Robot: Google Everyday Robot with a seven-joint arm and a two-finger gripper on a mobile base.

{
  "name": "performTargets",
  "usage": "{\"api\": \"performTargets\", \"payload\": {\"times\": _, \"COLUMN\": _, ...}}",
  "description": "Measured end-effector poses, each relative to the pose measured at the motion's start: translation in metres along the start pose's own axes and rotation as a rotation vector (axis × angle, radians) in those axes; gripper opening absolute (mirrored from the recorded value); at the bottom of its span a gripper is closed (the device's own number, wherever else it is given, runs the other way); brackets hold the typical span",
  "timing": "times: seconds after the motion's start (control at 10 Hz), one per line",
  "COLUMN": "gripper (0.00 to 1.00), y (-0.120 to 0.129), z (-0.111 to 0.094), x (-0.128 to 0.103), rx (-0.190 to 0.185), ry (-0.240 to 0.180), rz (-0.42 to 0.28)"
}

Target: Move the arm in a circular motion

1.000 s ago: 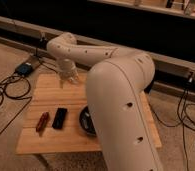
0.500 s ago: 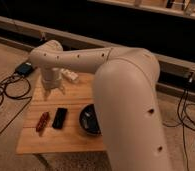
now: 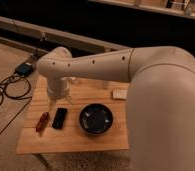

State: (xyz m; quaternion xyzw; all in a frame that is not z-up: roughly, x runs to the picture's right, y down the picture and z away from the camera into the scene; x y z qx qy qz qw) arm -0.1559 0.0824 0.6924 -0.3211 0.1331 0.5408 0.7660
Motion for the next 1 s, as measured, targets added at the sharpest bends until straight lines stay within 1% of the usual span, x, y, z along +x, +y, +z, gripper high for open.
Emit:
{"api": "performTargets", "payload": {"times": 0.1, "gripper": 0.65, "y": -0.019, "z": -0.004, "x": 0.011, "rx": 0.012, "ry": -0.006, "rz": 0.055}}
{"api": "performTargets", "payload": {"times": 0.2, "gripper": 0.65, "y": -0.035, "z": -0.007, "x": 0.018, "rx": 0.024, "ry": -0.011, "rz": 0.097}}
{"api": "performTargets", "payload": {"times": 0.3, "gripper": 0.65, "y": -0.056, "z": -0.01, "x": 0.025, "rx": 0.041, "ry": -0.02, "rz": 0.147}}
{"api": "performTargets", "payload": {"times": 0.4, "gripper": 0.65, "y": -0.078, "z": -0.013, "x": 0.029, "rx": 0.059, "ry": -0.029, "rz": 0.192}}
{"api": "performTargets", "payload": {"times": 0.5, "gripper": 0.65, "y": -0.091, "z": -0.014, "x": 0.029, "rx": 0.071, "ry": -0.039, "rz": 0.214}}
{"api": "performTargets", "payload": {"times": 0.6, "gripper": 0.65, "y": -0.101, "z": -0.013, "x": 0.027, "rx": 0.076, "ry": -0.045, "rz": 0.227}}
{"api": "performTargets", "payload": {"times": 0.7, "gripper": 0.65, "y": -0.104, "z": -0.012, "x": 0.026, "rx": 0.079, "ry": -0.047, "rz": 0.231}}
{"api": "performTargets", "payload": {"times": 1.0, "gripper": 0.65, "y": -0.102, "z": -0.011, "x": 0.026, "rx": 0.078, "ry": -0.046, "rz": 0.227}}
